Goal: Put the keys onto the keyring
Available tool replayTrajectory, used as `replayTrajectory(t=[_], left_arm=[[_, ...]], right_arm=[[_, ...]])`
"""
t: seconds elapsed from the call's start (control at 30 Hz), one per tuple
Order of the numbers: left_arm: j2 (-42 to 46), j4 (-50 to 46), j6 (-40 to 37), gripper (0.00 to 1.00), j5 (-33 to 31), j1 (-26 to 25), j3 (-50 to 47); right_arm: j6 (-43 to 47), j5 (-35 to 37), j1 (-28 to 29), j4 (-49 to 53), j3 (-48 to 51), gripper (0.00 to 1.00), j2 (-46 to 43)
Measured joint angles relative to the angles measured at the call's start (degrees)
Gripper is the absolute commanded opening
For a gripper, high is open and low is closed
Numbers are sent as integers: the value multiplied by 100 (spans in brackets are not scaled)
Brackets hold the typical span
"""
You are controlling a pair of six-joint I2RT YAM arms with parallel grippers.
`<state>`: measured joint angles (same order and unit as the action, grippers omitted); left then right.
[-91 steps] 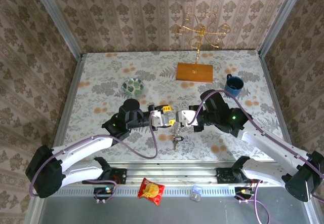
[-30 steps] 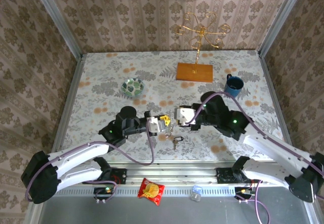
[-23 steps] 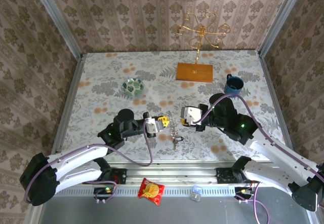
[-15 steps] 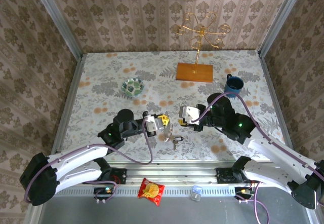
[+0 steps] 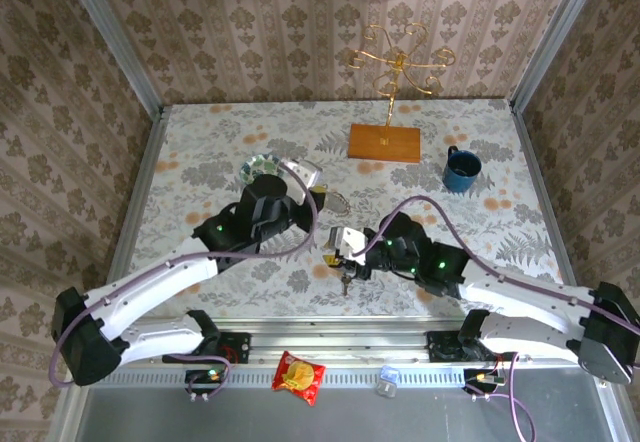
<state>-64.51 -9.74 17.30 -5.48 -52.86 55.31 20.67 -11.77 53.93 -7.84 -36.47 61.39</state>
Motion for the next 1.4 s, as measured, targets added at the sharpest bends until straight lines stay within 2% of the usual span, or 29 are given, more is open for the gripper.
replayTrajectory(t=[0.13, 0.33, 0.53, 0.7, 1.03, 1.4], left_arm=[[-302, -1025, 1300, 0, -227, -4, 791], [-568, -2114, 3091, 0, -345, -4, 1443], [-949, -2992, 4671, 0, -339, -2, 1987], [-1132, -3248, 5877, 0, -33, 22, 2009], [-1237, -3598, 6964, 0, 479, 118, 2009], [-1220, -3718, 7611, 0, 876, 232, 1858]], right_arm=[[-188, 629, 2, -1016, 129, 26, 485], [-302, 1375, 2, -2428, 129, 26, 1051], [-372, 1722, -28, -3342, 186, 26, 1386], [-463, 1753, -175, -3908, 413, 27, 1622], [-442, 1735, -326, -4347, 796, 25, 1755], [-356, 1274, -343, -4603, 804, 23, 2011]])
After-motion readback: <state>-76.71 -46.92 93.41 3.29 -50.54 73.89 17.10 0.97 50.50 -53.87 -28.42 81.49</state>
